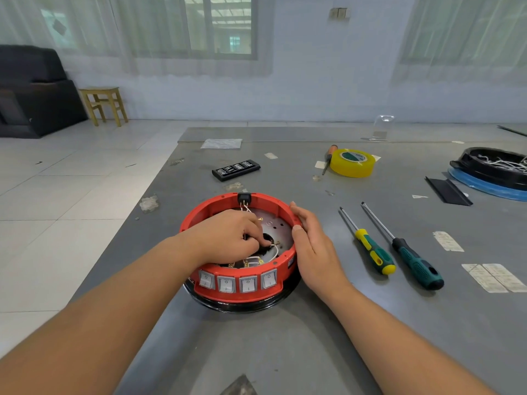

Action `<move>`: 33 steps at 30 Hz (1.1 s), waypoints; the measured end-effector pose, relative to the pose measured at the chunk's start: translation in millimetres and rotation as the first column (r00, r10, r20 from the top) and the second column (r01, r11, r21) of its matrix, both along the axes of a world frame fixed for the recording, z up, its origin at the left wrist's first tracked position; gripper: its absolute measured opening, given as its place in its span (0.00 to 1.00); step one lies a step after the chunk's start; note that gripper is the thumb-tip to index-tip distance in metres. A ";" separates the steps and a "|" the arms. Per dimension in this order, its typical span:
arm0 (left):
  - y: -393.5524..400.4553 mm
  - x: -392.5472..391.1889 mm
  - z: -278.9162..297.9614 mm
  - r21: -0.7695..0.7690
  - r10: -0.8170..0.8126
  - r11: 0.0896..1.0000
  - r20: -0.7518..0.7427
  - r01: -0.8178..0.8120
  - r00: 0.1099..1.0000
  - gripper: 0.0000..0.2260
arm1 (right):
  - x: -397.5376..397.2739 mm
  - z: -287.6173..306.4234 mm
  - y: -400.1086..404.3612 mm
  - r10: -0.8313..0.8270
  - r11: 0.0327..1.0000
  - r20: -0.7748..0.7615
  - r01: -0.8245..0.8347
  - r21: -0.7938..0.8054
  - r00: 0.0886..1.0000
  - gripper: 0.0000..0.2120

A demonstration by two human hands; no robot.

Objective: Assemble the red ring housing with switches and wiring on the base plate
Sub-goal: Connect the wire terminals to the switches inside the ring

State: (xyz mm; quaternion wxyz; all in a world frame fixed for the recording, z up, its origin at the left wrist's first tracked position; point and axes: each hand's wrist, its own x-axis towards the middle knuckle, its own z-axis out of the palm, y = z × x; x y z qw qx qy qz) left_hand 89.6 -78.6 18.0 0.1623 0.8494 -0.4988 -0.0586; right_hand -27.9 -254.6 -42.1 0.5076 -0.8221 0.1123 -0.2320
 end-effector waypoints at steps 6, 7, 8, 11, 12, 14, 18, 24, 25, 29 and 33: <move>5.1 -11.7 7.9 -0.096 0.064 0.993 0.028 -0.061 0.998 0.17 | -8.1 14.3 -5.2 -0.024 0.976 -0.090 0.004 -0.218 0.996 0.24; 9.2 -15.0 8.4 -0.131 0.086 0.988 0.025 -0.082 0.996 0.17 | -11.3 19.0 -11.7 -0.054 0.955 -0.085 0.027 -0.297 0.995 0.25; 14.1 -19.2 8.4 -0.161 0.101 0.982 0.019 -0.097 0.995 0.16 | -15.2 24.5 -20.9 -0.097 0.924 -0.067 0.064 -0.378 0.993 0.26; 31.3 -38.1 3.6 -0.252 0.120 0.962 0.055 -0.103 0.991 0.14 | -34.7 41.1 -58.8 -0.363 0.693 -0.103 0.194 -0.695 0.926 0.27; 37.0 -45.7 -0.2 -0.290 0.124 0.953 0.096 -0.091 0.988 0.14 | -42.5 43.4 -71.5 -0.474 0.622 -0.163 0.198 -0.757 0.865 0.29; 47.8 -60.7 -12.2 -0.379 0.147 0.924 0.218 -0.056 0.965 0.17 | -57.6 43.5 -89.5 -0.615 0.622 -0.361 0.151 -0.768 0.701 0.37; 65.3 -82.7 -45.4 -0.495 0.290 0.862 0.296 -0.114 0.910 0.16 | -69.7 34.2 -99.4 -0.625 0.704 -0.564 0.077 -0.706 0.540 0.41; 69.0 -92.1 -67.7 -0.495 0.398 0.828 0.184 -0.266 0.899 0.20 | -67.4 30.1 -100.6 -0.612 0.680 -0.480 0.109 -0.725 0.628 0.23; 68.1 -91.6 -68.3 -0.509 0.395 0.815 0.139 -0.276 0.908 0.20 | -66.7 28.4 -98.2 -0.597 0.678 -0.475 0.091 -0.729 0.646 0.22; 60.1 -88.1 -72.4 -0.521 0.399 0.798 0.081 -0.302 0.913 0.21 | -52.1 26.0 -73.9 -0.512 0.709 -0.451 0.063 -0.702 0.731 0.20; 50.0 -84.1 -71.4 -0.518 0.409 0.791 0.051 -0.326 0.911 0.23 | -32.0 25.2 -42.6 -0.371 0.782 -0.435 0.024 -0.622 0.820 0.18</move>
